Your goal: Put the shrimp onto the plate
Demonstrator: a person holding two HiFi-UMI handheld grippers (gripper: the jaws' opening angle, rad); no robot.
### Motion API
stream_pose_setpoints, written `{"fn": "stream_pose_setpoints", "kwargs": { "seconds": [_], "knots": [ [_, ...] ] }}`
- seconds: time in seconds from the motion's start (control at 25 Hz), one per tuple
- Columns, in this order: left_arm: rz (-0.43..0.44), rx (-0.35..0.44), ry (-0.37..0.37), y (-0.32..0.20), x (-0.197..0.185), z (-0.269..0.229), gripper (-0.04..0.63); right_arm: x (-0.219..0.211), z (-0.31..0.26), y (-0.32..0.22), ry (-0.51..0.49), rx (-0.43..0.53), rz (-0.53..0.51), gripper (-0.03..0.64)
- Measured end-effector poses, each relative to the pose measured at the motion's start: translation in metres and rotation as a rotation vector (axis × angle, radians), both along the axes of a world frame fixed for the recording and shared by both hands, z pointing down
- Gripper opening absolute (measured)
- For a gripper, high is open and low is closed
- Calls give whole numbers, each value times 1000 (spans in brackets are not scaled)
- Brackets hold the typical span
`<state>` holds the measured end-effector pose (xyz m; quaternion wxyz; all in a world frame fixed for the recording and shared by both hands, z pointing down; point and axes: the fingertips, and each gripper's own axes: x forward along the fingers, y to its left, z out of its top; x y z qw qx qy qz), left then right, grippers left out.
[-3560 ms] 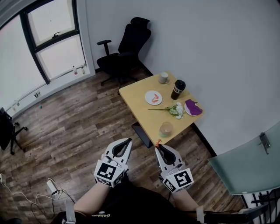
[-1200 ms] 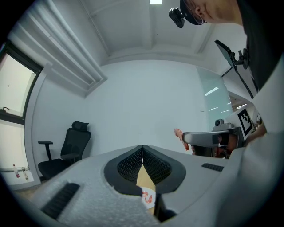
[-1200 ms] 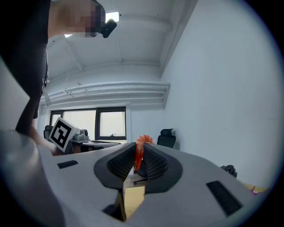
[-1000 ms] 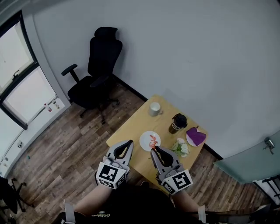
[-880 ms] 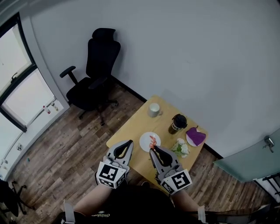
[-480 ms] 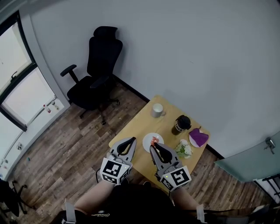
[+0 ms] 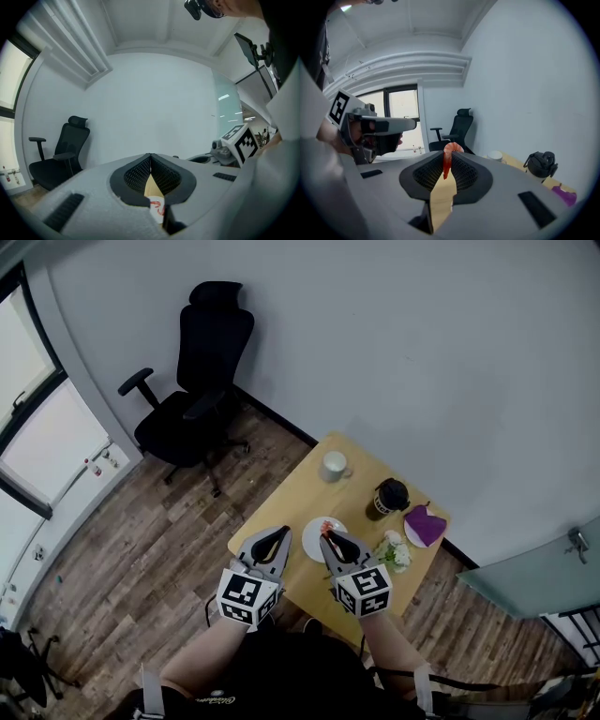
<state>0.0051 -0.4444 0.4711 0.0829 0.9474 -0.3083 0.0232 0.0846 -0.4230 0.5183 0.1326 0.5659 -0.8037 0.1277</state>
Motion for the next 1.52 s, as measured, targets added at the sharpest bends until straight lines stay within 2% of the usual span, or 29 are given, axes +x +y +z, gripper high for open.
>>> {"fn": "stream_pose_setpoints", "kwargs": {
  "seconds": [0.32, 0.52, 0.8, 1.16, 1.52],
  "knots": [
    [-5, -9, -4, -10, 1, 4, 6, 15, 75, -33, 72, -191, 5, 52],
    [-6, 31, -41, -12, 1, 3, 6, 16, 129, -44, 145, -314, -22, 52],
    [-13, 17, -62, -19, 0, 8, 6, 27, 187, -51, 210, -474, -14, 52],
    [-13, 15, -80, -24, 3, 12, 8, 32, 224, -58, 291, -571, -66, 52],
    [-22, 8, -87, -29, 1, 16, 6, 22, 236, -60, 361, -588, -132, 52]
  ]
}}
